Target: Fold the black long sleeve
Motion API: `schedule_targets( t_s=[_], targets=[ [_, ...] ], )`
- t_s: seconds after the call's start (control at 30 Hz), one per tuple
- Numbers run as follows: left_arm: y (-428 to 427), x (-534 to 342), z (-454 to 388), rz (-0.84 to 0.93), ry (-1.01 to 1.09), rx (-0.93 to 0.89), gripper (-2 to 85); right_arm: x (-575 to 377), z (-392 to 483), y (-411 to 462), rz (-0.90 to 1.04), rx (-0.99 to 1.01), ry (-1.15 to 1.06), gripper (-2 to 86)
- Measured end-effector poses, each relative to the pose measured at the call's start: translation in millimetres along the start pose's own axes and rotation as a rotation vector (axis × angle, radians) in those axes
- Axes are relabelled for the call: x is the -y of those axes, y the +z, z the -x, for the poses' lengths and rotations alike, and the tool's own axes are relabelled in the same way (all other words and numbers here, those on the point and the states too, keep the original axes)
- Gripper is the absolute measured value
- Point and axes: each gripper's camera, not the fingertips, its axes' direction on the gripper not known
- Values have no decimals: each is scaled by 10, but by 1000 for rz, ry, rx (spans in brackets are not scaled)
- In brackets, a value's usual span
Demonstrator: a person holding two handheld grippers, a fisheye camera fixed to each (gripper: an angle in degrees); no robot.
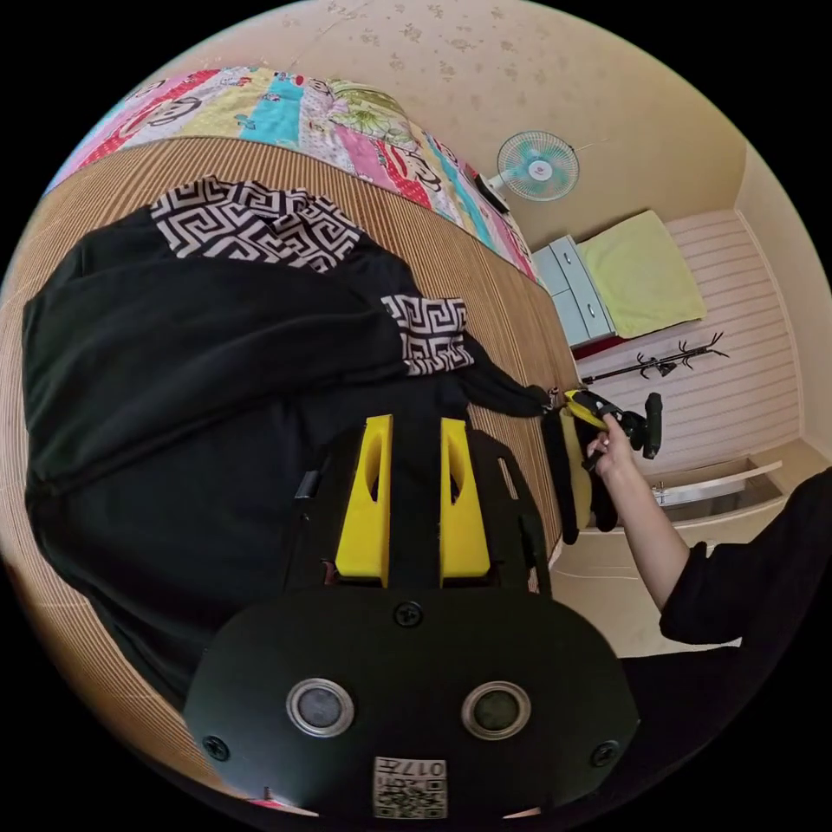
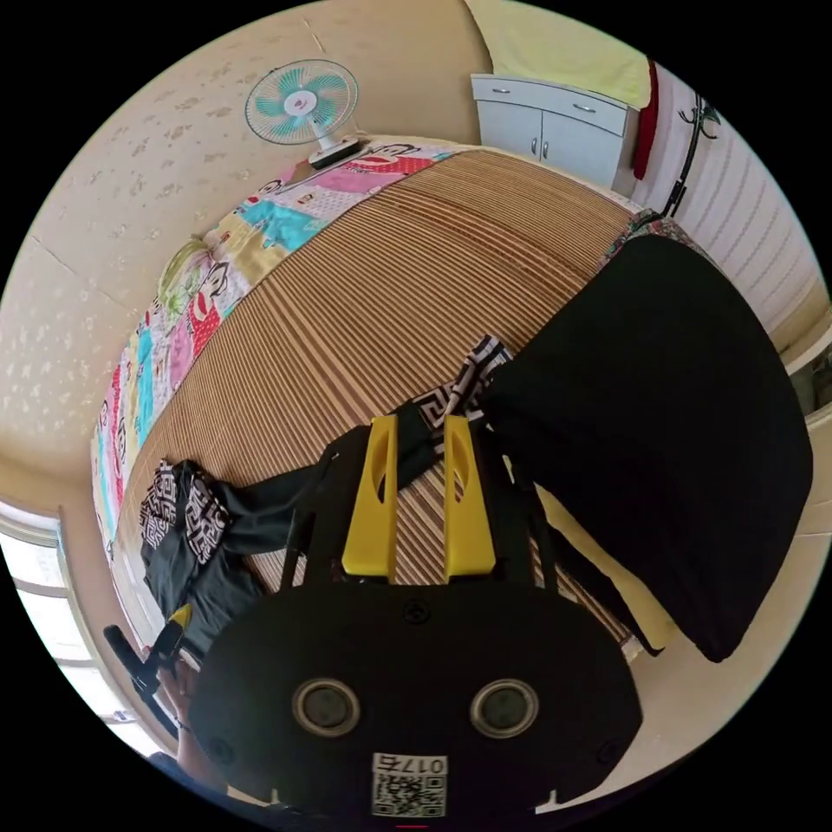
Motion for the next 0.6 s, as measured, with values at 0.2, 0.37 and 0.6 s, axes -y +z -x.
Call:
schedule_targets(
  t_s=[0.2, 0.37, 0.6],
  targets=[
    [371, -193, -184, 48, 2, -27, 87, 564, 220, 700, 314, -35, -37, 61],
    [464, -211, -263, 23, 10, 12, 85, 1049, 553, 509, 191, -68, -116, 41],
    [608, -298, -224, -19, -43, 43, 84, 1808, 326, 655, 166, 284, -77, 65]
  ],
)
